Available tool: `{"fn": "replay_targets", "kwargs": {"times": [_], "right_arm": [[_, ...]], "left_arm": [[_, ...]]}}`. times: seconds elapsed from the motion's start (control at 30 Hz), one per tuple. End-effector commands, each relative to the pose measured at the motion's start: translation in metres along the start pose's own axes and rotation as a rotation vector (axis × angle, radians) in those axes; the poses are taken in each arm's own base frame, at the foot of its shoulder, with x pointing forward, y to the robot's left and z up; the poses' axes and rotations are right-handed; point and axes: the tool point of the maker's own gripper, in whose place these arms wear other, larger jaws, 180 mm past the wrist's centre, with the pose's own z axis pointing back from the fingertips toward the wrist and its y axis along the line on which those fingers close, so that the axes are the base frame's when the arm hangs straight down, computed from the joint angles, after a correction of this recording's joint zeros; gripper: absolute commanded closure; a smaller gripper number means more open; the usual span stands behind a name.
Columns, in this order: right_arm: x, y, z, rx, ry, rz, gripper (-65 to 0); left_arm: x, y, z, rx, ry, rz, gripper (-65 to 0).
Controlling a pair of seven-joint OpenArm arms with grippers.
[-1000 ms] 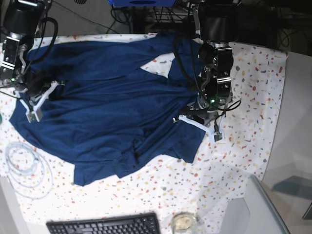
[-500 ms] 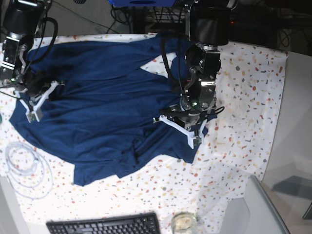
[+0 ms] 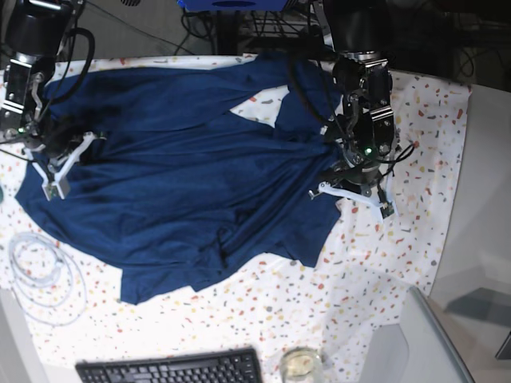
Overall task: Layout the t-shirt on the table in an organized manner, then fold the t-shirt properly
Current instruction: 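Hold the shirt edges with both grippers to keep it spread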
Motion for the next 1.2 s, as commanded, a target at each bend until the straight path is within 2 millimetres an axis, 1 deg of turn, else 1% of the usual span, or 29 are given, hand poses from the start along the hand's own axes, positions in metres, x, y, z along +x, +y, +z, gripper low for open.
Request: {"fn": "replay_targets", "kwargs": {"times": [0.0, 0.1, 0.2, 0.23, 0.37, 0.57, 0.63, 0.67, 0.73, 0.8, 0.87, 1.0, 1.17], "right_arm": [[-0.007, -0.003, 0.0, -0.008, 0.039, 0.015, 0.0], [-0.007, -0.003, 0.0, -0.008, 0.039, 0.015, 0.0], [-0.012, -0.002, 0.001, -0.008, 0.048, 0.013, 0.0], [-0.013, -0.002, 0.001, -0.008, 0.05, 0.013, 0.0], [-0.014, -0.002, 0.001, -0.007, 0.051, 0.013, 0.0], [-0.014, -0.002, 0.001, -0.007, 0.051, 0.013, 0.0], [-0.014, -0.002, 0.001, -0.007, 0.051, 0.013, 0.0], [-0.013, -0.002, 0.001, -0.008, 0.05, 0.013, 0.0], [-0.013, -0.002, 0.001, -0.008, 0.05, 0.013, 0.0], [-0.013, -0.002, 0.001, -0.008, 0.05, 0.013, 0.0], [-0.013, -0.002, 0.001, -0.008, 0.05, 0.013, 0.0], [-0.013, -0.002, 0.001, -0.008, 0.05, 0.013, 0.0], [-0.013, -0.003, 0.001, -0.009, 0.05, 0.014, 0.0]], "left_arm": [[0.018, -0.009, -0.002, -0.021, -0.043, -0.004, 0.0], [0.003, -0.008, -0.009, -0.015, 0.003, -0.006, 0.0], [0.001, -0.011, -0.013, -0.018, 0.016, -0.008, 0.0], [0.0, -0.014, -0.013, -0.025, 0.017, -0.017, 0.0], [-0.005, -0.038, -0.01, -0.076, 0.022, -0.073, 0.0], [-0.01, -0.061, -0.007, -0.126, 0.03, -0.118, 0.0], [-0.014, -0.065, -0.006, -0.135, 0.036, -0.131, 0.0], [-0.013, -0.066, -0.006, -0.137, 0.031, -0.131, 0.0], [-0.011, -0.063, -0.005, -0.132, 0.028, -0.124, 0.0], [-0.015, -0.057, -0.003, -0.122, 0.029, -0.128, 0.0], [-0.008, -0.042, 0.001, -0.103, 0.004, -0.135, 0.0], [0.006, -0.014, 0.012, -0.054, -0.045, -0.094, 0.0], [0.019, 0.015, 0.013, 0.007, -0.074, -0.054, 0.0]]}}
